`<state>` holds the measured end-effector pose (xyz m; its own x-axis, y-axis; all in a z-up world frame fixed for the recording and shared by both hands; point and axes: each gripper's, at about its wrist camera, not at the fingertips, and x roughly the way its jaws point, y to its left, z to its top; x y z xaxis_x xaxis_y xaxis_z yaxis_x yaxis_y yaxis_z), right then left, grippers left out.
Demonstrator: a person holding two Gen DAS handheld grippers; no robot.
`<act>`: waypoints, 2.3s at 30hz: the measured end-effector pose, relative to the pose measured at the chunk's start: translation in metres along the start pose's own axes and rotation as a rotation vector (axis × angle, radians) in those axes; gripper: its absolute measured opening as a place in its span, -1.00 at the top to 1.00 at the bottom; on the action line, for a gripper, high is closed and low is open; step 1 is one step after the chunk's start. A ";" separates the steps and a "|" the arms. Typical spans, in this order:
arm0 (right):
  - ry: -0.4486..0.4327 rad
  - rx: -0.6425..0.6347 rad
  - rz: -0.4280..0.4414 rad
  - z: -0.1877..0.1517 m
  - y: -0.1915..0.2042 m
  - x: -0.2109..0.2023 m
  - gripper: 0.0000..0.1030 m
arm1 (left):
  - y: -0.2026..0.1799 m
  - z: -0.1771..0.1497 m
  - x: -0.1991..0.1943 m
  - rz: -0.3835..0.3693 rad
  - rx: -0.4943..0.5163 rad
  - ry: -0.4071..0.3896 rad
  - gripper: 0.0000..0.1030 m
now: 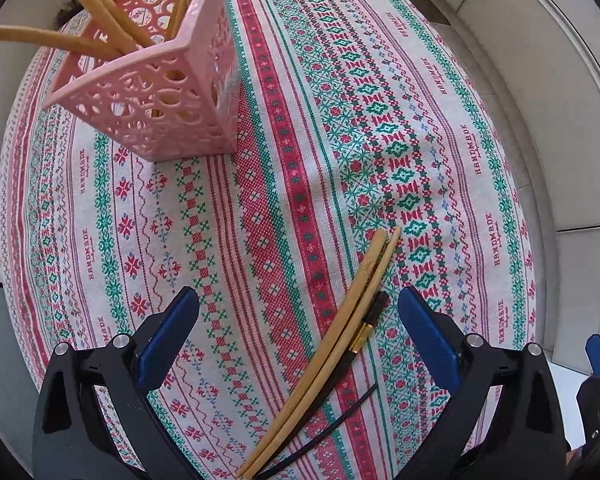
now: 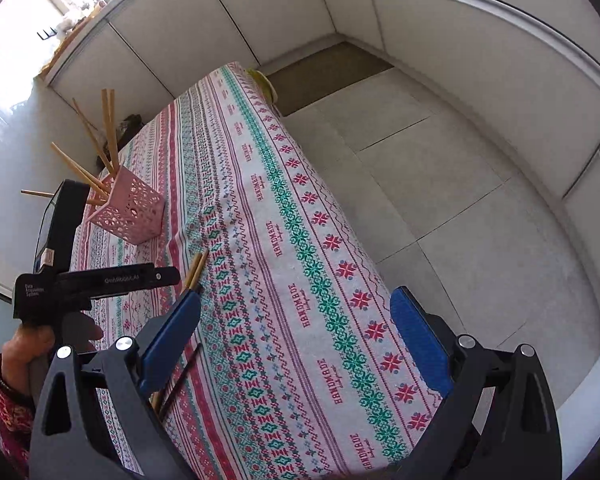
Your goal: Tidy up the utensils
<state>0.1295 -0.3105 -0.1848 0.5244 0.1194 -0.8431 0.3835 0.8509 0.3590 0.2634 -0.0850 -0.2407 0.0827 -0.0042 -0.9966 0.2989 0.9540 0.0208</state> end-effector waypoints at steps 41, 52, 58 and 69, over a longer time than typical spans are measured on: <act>0.262 -0.146 -0.164 0.014 0.141 0.143 -0.20 | 0.103 -0.044 -0.094 -0.184 -0.035 -0.305 0.88; 0.211 -0.193 -0.211 0.002 0.167 0.152 0.67 | 0.123 -0.056 -0.100 -0.192 -0.074 -0.328 0.85; 0.188 -0.191 -0.027 -0.007 0.178 0.137 0.85 | 0.131 -0.061 -0.110 -0.195 -0.110 -0.369 0.86; -0.038 -0.274 0.258 -0.023 0.180 0.034 0.86 | 0.150 -0.039 -0.038 -0.175 -0.223 -0.120 0.57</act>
<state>0.1988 -0.1422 -0.1576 0.6072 0.3326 -0.7216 0.0208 0.9012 0.4329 0.2677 0.0699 -0.2030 0.1642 -0.1971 -0.9665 0.1037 0.9778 -0.1818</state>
